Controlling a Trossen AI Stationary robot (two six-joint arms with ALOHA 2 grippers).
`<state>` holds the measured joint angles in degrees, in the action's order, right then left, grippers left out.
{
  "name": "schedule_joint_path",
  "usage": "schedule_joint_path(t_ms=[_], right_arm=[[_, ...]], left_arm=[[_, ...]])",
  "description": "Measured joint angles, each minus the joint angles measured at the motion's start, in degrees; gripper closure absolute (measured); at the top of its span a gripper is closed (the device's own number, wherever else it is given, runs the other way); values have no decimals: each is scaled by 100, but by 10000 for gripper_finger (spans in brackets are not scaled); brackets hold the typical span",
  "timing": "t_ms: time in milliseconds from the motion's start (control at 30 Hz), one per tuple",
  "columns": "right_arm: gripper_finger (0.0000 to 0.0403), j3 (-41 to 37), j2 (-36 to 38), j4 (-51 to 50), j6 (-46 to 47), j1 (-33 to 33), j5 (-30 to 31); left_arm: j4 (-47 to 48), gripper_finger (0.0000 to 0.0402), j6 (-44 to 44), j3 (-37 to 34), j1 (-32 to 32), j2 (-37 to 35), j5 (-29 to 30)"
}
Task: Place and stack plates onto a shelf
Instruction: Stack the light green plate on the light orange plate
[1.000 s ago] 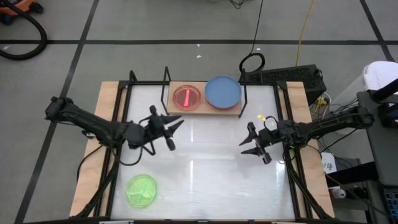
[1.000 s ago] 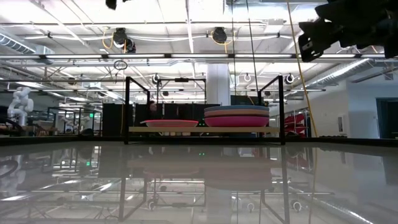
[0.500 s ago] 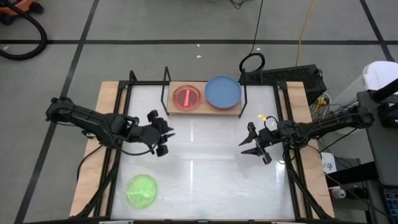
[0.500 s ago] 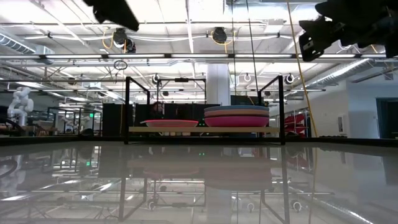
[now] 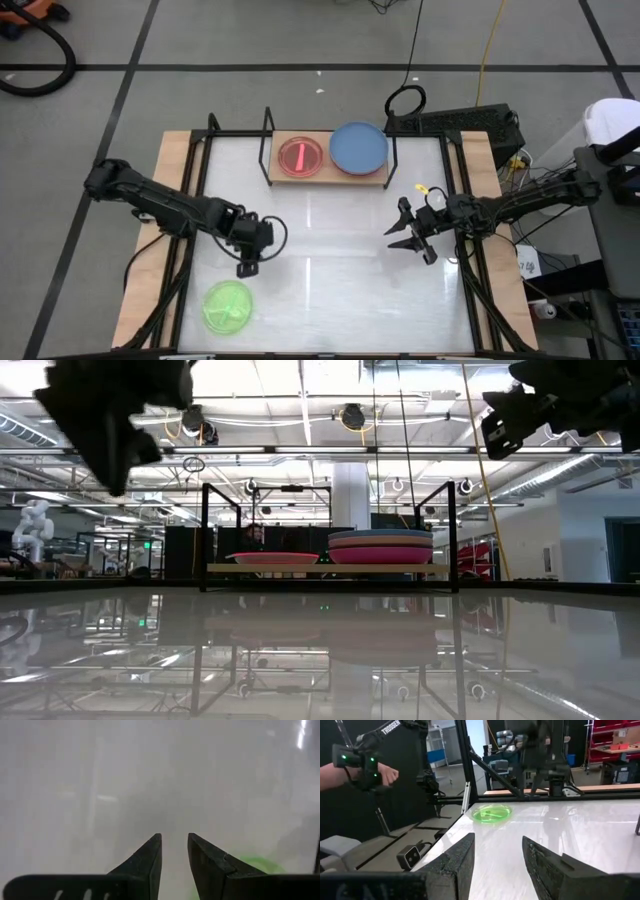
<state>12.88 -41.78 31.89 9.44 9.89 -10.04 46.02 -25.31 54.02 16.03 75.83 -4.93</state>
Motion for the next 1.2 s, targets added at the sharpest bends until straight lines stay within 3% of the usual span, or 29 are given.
schedule_joint_path(t_ms=[400,733,1200], right_arm=[[257,0,0,-41,28,-2,280],[257,2,0,-84,37,-2,269],[257,-83,-2,-87,81,-2,257]], left_arm=[[-7,303,-333,-586,171,684,-2058],[0,303,-78,-632,579,1167,-2201],[-81,303,278,-630,576,1772,-2274]])
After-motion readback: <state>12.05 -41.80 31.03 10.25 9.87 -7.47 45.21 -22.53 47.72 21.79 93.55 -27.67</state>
